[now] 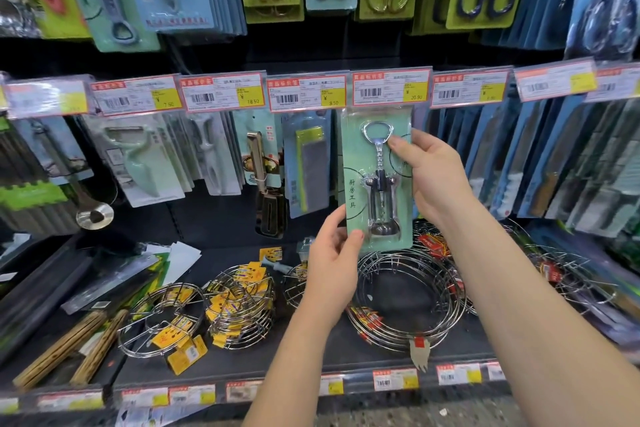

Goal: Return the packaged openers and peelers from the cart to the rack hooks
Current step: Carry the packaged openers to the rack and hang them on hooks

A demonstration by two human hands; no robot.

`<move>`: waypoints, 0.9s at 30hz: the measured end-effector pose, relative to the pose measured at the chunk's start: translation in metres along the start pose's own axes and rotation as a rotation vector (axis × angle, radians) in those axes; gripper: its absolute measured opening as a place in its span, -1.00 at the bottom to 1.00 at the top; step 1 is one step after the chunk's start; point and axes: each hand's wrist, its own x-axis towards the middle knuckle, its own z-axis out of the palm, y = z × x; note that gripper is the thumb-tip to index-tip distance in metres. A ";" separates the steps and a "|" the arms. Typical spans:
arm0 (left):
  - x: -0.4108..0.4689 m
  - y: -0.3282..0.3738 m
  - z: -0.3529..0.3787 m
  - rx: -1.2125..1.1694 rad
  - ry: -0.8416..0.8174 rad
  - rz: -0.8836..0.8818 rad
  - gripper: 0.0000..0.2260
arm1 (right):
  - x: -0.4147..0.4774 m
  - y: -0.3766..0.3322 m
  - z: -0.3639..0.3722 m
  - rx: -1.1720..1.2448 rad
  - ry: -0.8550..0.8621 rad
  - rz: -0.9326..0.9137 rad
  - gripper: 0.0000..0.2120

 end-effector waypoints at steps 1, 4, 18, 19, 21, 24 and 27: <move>0.000 -0.001 0.000 -0.001 -0.003 -0.005 -0.60 | 0.001 0.001 -0.001 -0.003 0.003 0.001 -0.75; 0.001 -0.004 0.000 0.000 0.003 -0.008 -0.58 | -0.002 0.003 0.000 -0.012 0.003 0.008 -0.79; 0.002 0.008 -0.004 0.010 0.033 0.064 -0.53 | 0.008 -0.002 0.000 -0.069 0.013 -0.068 -0.14; 0.002 0.008 -0.004 0.024 0.026 0.075 -0.52 | 0.006 -0.003 0.002 -0.069 0.026 -0.050 -0.24; 0.003 0.006 -0.003 0.050 0.006 0.086 -0.54 | 0.004 0.000 0.002 -0.086 0.054 -0.046 -0.35; 0.001 0.002 -0.001 0.085 -0.003 0.081 -0.58 | 0.003 0.009 0.000 -0.108 0.041 -0.066 -0.31; 0.000 -0.002 -0.003 0.093 0.004 0.033 -0.56 | 0.006 0.016 0.001 -0.146 0.050 -0.091 -0.10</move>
